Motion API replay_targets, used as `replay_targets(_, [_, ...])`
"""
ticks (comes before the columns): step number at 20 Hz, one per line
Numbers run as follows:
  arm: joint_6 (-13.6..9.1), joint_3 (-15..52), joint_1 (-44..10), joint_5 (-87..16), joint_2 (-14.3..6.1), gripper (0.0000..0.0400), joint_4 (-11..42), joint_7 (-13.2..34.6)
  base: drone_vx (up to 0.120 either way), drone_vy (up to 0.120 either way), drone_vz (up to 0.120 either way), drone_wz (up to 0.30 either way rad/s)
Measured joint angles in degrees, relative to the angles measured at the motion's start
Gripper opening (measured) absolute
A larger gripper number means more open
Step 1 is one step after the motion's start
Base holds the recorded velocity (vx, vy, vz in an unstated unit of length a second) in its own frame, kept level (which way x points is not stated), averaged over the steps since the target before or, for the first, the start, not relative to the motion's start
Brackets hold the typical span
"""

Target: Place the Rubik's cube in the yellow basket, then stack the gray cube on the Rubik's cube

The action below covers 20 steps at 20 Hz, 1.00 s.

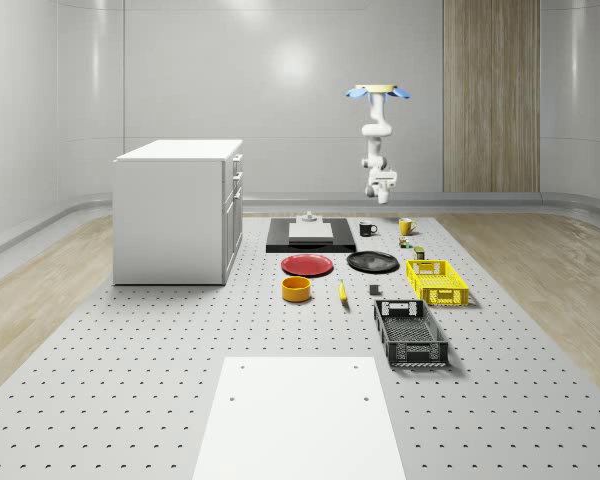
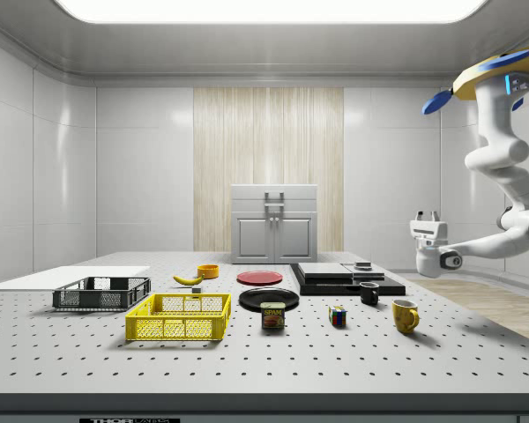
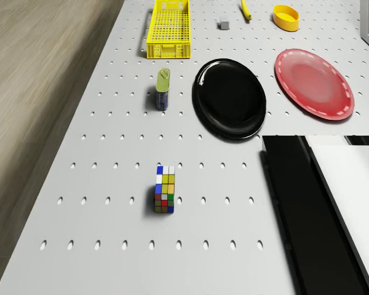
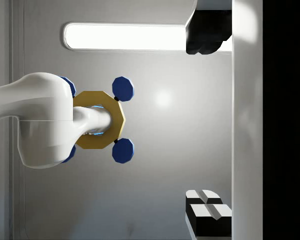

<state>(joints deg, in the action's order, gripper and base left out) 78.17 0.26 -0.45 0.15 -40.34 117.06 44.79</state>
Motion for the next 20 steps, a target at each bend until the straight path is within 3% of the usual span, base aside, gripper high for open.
replay_targets(15, [0.61,0.23,-0.12,-0.24,-0.42,0.0400,0.38,0.00,0.120,0.120,0.000,0.000])
replay_targets(20, [0.83,0.51,-0.22,-0.62,-0.57,0.0400,0.53,0.05,0.120,0.008,0.000,0.000])
